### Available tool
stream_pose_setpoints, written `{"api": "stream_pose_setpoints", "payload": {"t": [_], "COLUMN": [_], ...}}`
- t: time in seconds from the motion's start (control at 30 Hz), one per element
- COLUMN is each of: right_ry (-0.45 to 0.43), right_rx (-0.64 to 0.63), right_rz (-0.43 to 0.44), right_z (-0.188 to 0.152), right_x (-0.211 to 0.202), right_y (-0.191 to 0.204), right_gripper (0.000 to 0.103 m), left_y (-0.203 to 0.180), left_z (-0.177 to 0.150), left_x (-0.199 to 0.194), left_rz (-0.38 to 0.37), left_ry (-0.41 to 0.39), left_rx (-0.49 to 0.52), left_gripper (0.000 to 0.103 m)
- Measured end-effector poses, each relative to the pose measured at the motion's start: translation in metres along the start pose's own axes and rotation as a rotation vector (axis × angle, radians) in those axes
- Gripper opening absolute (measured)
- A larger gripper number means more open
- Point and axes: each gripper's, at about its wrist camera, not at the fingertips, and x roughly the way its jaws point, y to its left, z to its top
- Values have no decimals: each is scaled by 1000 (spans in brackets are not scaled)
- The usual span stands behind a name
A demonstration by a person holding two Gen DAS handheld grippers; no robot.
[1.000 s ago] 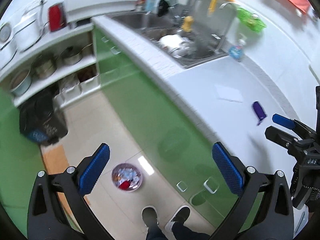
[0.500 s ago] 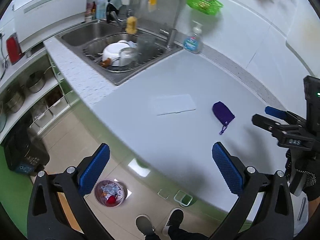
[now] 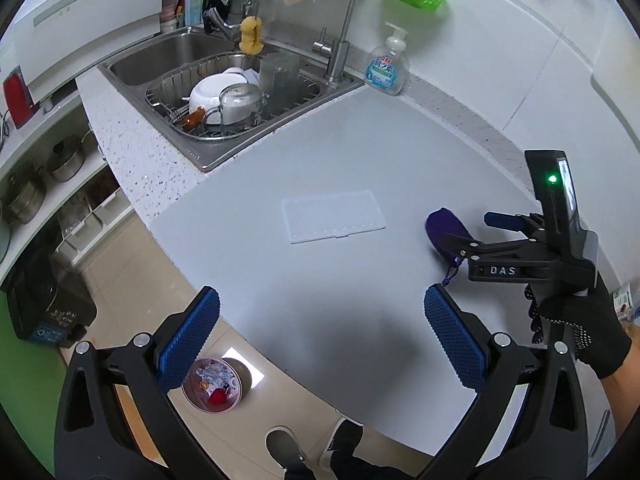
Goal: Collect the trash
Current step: 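Grasp the purple drawstring pouch with the right gripper, then grasp the clear plastic tray with the left gripper while the right gripper holds the pouch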
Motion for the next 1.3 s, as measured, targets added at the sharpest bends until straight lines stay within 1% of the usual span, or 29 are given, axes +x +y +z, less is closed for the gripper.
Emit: {"api": "stream_pose_setpoints", "payload": {"t": [0.13, 0.17, 0.2, 0.23, 0.27, 0.33, 0.4, 0.43, 0.5, 0.53, 0.57, 0.67, 0.83, 0.93, 1.1, 1.3], "right_ry": [23, 32, 41, 53, 46, 36, 28, 27, 24, 25, 26, 30, 14, 8, -12, -36], "right_rx": [-18, -25, -31, -32, -39, -35, -29, -25, -32, -34, -34, -23, -2, 8, 29, 77], "right_rz": [6, 10, 16, 21, 4, -3, -16, -13, -12, -7, -3, 9, 33, 43, 54, 66], "right_z": [1, -1, -2, -3, -6, -8, -9, -9, -11, -11, -12, -10, -9, -9, -10, -16], "right_x": [12, 14, 16, 19, 18, 16, 14, 14, 12, 11, 11, 7, -9, -19, -41, -61], "right_y": [-2, -2, -1, -1, 0, -2, -6, -8, -9, -9, -9, -9, -8, -9, -13, -20], "right_gripper": [97, 92, 77, 72, 66, 60, 44, 39, 22, 18, 10, 8, 8, 8, 8, 8], "left_y": [0, 0, 0, -1, -2, -3, -5, -5, -6, -6, -6, -6, -6, -5, -10, -18], "left_z": [1, 1, 2, 3, 4, 6, 7, 7, 9, 10, 10, 14, 28, 38, 53, 68], "left_x": [10, 12, 14, 16, 17, 19, 21, 22, 24, 26, 26, 30, 41, 54, 82, 113], "left_rz": [0, -1, -4, -6, -8, -12, -12, -13, -17, -19, -22, -30, -29, -39, -72, -117], "left_ry": [13, 14, 16, 17, 17, 17, 18, 18, 19, 21, 22, 25, 29, 45, 90, 131], "left_rx": [-17, -19, -21, -22, -22, -19, -12, -12, -11, -10, -7, 10, 40, 71, 192, 378], "left_gripper": [100, 100, 100, 100, 100, 100, 100, 100, 100, 100, 100, 100, 100, 100, 100, 100]}}
